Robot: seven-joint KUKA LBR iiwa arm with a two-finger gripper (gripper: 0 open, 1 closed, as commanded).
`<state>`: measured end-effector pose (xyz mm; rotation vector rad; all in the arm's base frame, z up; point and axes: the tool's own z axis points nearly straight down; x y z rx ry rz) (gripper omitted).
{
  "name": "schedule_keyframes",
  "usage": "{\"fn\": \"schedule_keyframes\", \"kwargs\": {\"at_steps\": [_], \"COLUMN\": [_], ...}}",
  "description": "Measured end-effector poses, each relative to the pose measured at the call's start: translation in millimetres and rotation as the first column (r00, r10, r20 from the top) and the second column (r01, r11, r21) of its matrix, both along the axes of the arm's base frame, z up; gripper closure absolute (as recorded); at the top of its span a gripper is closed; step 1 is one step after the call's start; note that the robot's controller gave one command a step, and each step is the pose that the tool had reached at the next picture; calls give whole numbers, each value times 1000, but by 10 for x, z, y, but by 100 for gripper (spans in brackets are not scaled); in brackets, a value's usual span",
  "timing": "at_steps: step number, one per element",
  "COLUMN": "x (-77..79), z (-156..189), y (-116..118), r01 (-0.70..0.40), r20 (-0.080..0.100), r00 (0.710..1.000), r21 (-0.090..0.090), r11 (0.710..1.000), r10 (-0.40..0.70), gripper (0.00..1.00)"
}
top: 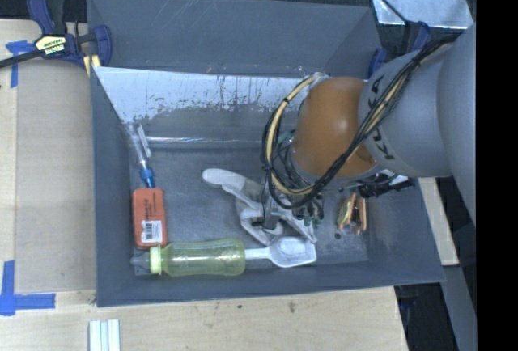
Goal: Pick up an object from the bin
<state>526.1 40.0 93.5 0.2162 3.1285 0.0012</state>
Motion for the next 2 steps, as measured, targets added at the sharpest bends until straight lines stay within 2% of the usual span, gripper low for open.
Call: {"fn": "schedule_keyframes", "kwargs": {"at_steps": [1, 2], "x": [0, -77], "z": [0, 1728], "y": [0, 129], "r01": [0, -10], "r20": [0, 4], "r00": [1000, 1000], "r21": [0, 0], "r11": [1000, 1000], "r10": [0, 10], "gripper": [100, 100]}}
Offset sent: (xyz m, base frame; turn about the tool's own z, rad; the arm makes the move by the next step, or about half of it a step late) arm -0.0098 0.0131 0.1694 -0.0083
